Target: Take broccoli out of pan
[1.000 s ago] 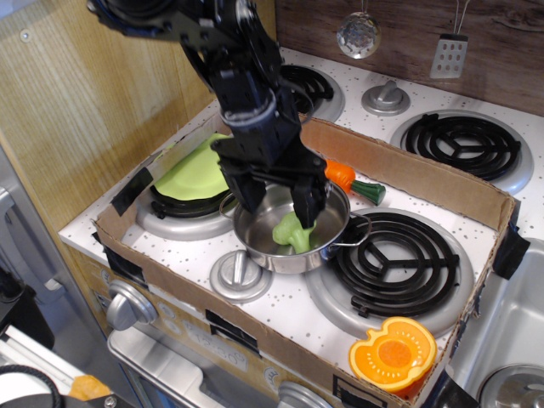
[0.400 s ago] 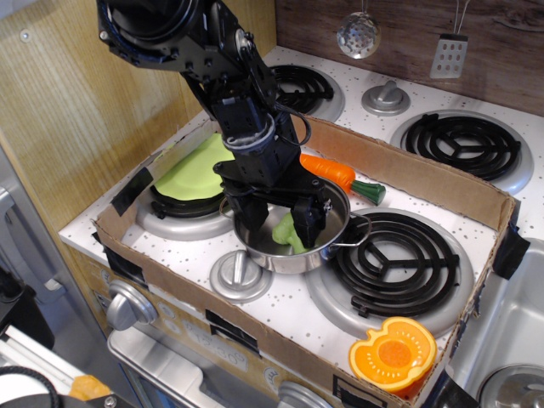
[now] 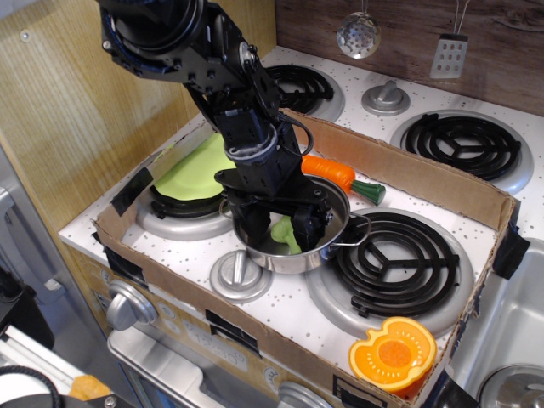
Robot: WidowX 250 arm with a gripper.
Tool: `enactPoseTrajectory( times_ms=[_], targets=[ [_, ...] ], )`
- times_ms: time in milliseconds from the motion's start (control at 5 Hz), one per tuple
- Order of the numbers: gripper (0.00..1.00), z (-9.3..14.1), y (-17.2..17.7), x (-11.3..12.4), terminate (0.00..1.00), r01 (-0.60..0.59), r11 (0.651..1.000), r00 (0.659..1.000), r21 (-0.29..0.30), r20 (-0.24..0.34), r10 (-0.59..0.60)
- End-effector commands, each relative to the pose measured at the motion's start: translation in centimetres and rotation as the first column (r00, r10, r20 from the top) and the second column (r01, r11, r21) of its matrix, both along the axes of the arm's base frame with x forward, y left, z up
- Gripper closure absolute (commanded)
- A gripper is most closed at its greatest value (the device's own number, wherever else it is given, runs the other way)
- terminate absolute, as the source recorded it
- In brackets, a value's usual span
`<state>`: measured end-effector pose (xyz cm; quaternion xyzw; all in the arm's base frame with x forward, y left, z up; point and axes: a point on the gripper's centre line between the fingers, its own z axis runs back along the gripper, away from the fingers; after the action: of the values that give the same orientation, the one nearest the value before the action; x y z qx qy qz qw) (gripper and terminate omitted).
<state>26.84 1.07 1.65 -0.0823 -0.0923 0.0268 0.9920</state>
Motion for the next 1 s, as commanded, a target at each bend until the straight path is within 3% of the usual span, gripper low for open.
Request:
enactPoseTrajectory(
  times_ms=[0,200,400,600,800],
  targets=[
    [1.00,1.5,-0.9,-0.1,0.00,-0.004,0.998,0.999,0.057,0.040,0.002],
    [1.00,2.8,-1.8,0.1,0.00,0.001,1.000,1.000,0.031,0.028,-0.002],
    [1.00,4.7,-2.0,0.2,0.00,-0.015,0.999,0.998,0.048,0.057,0.013],
    [1.00,6.0,-0.5,1.3,0.00,-0.002,0.995,0.996,0.098,0.092,-0.007],
    [1.00,7.3,2.2,3.2,0.00,0.025,0.992,0.996,0.125,0.083,-0.035]
  ],
)
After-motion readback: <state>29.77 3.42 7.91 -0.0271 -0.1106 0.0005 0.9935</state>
